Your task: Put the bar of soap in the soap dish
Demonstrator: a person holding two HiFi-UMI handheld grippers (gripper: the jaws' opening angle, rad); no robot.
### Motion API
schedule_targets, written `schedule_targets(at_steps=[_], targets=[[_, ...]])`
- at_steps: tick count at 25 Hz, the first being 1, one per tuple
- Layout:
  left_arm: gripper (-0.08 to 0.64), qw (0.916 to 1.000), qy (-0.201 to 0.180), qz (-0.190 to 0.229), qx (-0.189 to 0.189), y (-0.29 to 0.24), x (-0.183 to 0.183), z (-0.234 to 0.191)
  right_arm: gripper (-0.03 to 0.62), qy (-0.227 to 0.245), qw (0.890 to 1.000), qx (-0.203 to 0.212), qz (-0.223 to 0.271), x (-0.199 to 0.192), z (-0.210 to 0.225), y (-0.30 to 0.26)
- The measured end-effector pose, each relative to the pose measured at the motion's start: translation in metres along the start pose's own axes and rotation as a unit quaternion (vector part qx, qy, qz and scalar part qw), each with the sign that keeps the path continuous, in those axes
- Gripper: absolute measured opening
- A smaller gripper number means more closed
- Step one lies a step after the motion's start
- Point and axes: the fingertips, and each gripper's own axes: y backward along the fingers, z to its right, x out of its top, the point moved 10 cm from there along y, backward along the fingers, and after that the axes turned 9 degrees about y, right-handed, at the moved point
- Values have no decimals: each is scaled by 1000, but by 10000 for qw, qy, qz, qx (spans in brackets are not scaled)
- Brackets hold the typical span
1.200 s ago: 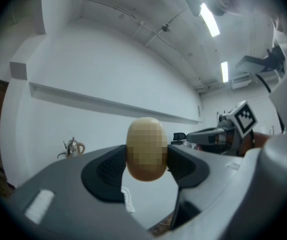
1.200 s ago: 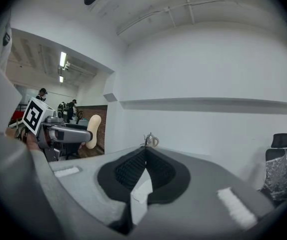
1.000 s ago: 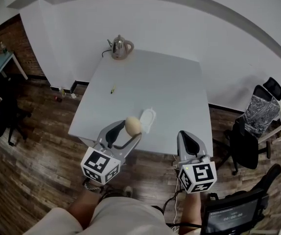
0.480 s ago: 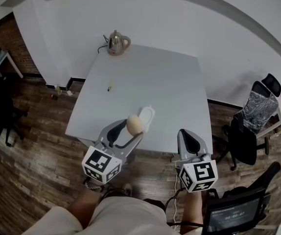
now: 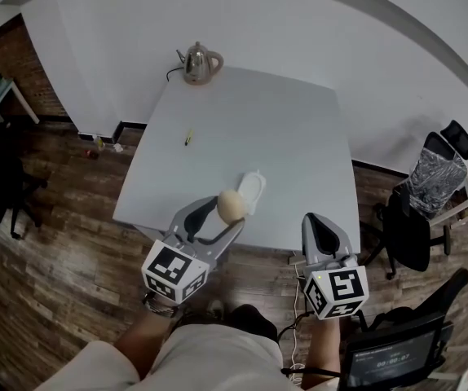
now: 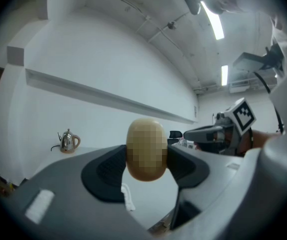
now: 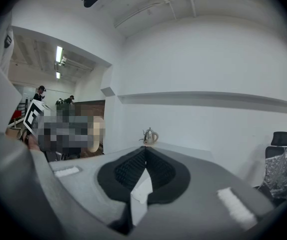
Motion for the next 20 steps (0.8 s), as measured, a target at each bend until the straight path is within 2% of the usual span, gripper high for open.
schedule_targets(at_steps=[9, 20], targets=[[272, 10000, 12, 52, 55, 6, 4, -9, 2, 9, 10000, -39, 10, 7, -7, 0], [272, 9998, -60, 142, 79, 4, 9, -5, 2, 82, 9995, 39, 299, 20, -7, -4]])
